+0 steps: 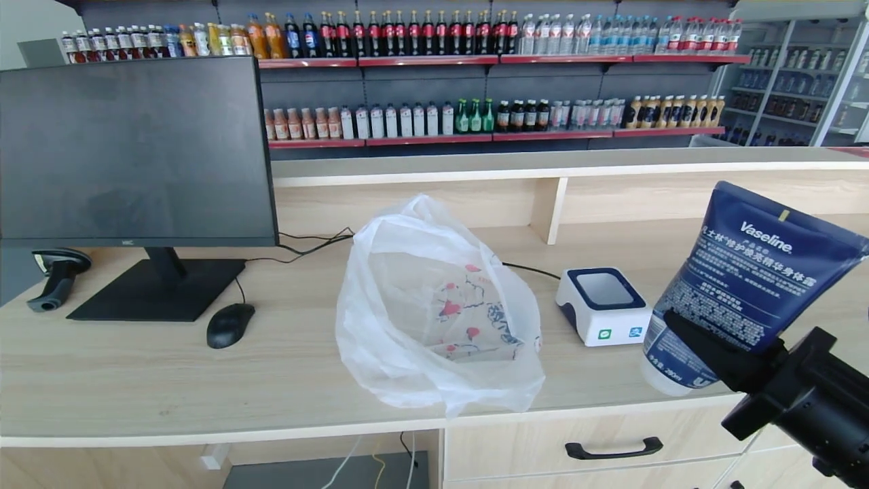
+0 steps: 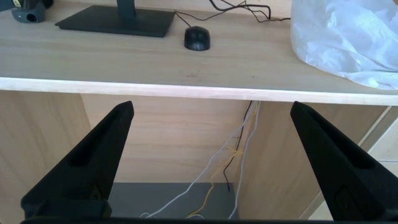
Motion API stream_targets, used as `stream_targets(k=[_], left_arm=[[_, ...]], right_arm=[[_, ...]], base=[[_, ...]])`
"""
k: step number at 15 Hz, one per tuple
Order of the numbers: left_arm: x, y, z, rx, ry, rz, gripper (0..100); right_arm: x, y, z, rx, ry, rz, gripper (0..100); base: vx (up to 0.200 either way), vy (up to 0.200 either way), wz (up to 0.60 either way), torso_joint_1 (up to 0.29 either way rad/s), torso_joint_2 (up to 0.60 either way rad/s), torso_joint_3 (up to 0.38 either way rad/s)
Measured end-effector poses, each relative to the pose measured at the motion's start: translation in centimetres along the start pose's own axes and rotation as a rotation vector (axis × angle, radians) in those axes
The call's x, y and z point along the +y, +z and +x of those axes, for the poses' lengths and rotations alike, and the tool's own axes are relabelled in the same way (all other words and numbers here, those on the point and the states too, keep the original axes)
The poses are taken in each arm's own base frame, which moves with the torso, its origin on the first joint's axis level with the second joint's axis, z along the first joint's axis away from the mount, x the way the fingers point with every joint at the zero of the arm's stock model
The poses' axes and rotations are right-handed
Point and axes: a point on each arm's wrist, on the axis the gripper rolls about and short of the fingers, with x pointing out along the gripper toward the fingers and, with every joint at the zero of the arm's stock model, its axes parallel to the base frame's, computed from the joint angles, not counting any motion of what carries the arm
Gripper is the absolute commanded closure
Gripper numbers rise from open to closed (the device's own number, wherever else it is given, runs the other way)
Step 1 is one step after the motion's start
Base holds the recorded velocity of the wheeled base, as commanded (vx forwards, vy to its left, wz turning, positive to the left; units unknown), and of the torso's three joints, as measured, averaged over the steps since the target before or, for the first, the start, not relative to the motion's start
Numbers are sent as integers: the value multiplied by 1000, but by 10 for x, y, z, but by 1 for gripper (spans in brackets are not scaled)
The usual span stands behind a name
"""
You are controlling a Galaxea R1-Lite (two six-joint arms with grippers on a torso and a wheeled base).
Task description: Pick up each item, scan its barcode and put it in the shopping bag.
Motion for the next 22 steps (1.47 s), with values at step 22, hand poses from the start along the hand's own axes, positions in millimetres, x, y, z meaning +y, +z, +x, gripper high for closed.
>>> stream_targets(k=[22], left_arm=[[0, 0, 0, -2, 0, 2, 0]], right_arm=[[2, 6, 7, -34, 21, 12, 100]], base=[[0, 36, 136, 1, 1, 1]])
